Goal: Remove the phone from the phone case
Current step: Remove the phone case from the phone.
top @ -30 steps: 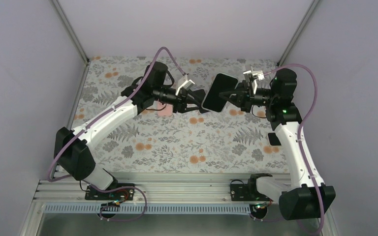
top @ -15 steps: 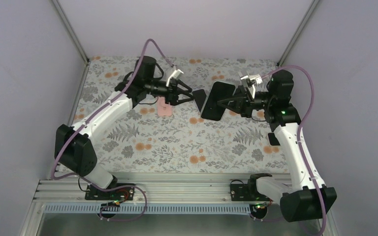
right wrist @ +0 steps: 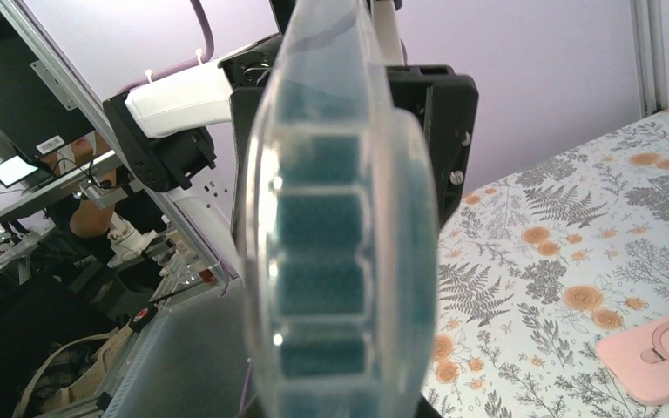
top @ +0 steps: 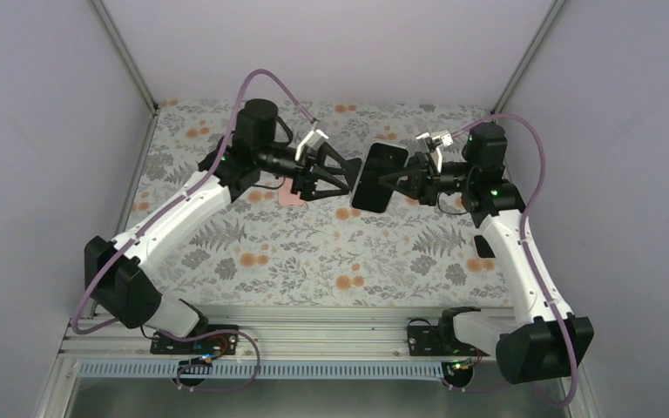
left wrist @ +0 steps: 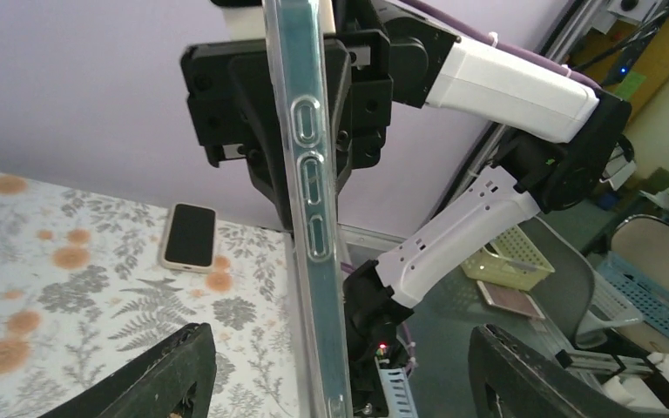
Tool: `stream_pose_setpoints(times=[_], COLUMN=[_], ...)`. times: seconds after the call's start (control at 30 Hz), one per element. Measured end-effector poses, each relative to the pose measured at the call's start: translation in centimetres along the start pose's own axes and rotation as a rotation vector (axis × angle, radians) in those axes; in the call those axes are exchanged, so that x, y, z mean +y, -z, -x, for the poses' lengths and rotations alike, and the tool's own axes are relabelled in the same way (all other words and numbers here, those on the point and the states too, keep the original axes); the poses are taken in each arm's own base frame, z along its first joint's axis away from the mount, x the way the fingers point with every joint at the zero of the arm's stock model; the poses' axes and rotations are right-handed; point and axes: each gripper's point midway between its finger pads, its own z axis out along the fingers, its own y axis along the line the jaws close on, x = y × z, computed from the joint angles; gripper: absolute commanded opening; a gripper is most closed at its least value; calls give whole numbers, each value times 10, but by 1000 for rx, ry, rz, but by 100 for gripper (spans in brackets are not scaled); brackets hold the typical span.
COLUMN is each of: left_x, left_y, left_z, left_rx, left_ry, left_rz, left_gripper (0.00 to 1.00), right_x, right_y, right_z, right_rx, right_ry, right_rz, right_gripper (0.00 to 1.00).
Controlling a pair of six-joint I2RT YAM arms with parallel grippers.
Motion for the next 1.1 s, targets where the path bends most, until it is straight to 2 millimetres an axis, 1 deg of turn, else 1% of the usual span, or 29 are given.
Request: stream_pose_setpoints(times=[0.07, 0.1, 0.2, 0.3, 0.47, 0.57, 0.63, 0.73, 0.8, 0.83, 0.87, 0.9, 0.93, 1.0, 1.1], left_x=[0, 0, 1, 1, 1, 4, 6, 8, 10, 13, 19, 19, 21, 26, 38], left_y=[-11, -14, -22, -25, -27, -29, -29, -30, -30, -29, -28, -28, -27, -25, -17], left_z=[-4, -5, -7, -8, -7, -6, -6, -6, -6, -5, -5, -5, -5, -4, -1], left_rx=[15, 20, 30, 34, 30, 28, 28, 26, 25, 23, 18, 18, 17, 11, -10], left_ry=[19, 26, 43, 63, 63, 67, 72, 70, 74, 77, 87, 88, 92, 108, 136], left_rz=[-21, -27, -42, -45, -45, -36, -27, -14, 1, 14, 45, 45, 54, 76, 118], left_gripper=[68, 65, 53, 46, 39, 29, 21, 11, 8, 6, 3, 3, 2, 2, 2], right_x=[1, 1, 2, 3, 3, 1, -1, -3, -6, -8, -13, -13, -15, -19, -26], right_y=[-1, -2, -3, -5, -8, -9, -10, -10, -10, -10, -10, -10, -10, -10, -10], right_z=[0, -1, -1, -2, -3, -4, -4, -4, -4, -4, -3, -3, -3, 0, 8], right_rx=[2, 3, 6, 9, 14, 17, 18, 17, 16, 15, 13, 13, 12, 8, -4], right_ry=[1, 0, 1, 1, -6, -14, -18, -21, -28, -31, -43, -44, -58, -68, -67], right_rz=[3, 5, 10, 17, 25, 28, 29, 25, 17, 7, -7, -7, -14, -36, -76], right_gripper=[4, 4, 4, 4, 4, 4, 4, 7, 11, 16, 32, 40, 45, 49, 50])
